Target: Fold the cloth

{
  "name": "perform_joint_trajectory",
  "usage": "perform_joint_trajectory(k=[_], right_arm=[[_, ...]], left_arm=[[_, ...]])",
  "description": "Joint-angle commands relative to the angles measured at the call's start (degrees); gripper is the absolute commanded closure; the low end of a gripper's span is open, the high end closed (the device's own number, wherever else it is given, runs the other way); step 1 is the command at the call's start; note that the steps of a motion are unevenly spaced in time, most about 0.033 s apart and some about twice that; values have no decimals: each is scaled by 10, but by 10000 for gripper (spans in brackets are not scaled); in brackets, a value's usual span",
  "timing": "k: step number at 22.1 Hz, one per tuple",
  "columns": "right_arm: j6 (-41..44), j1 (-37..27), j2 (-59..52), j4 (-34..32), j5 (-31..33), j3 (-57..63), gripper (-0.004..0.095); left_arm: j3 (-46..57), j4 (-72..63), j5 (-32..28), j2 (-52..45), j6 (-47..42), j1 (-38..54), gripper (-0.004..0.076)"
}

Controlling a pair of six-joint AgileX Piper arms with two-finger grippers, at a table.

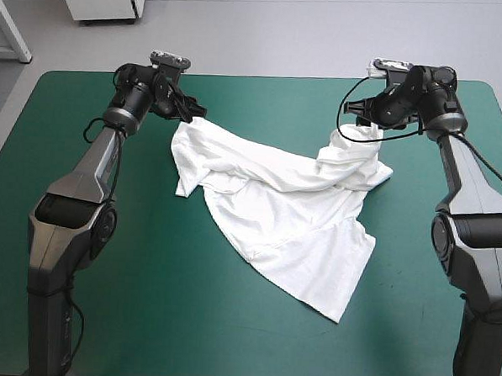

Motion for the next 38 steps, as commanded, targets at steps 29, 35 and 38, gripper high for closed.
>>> perform_joint_trajectory(k=[29,35,38], right_arm=[[-32,-27,-462,24,87,269,538],[-32,-27,-461,24,87,269,539],[-31,-27,-461,24,87,269,541]], left_arm=[[218,-87,66,-146,-15,-28,339],[164,-63,66,-92,-76,-22,339],[160,-64,76,-63,-92,-22,339]])
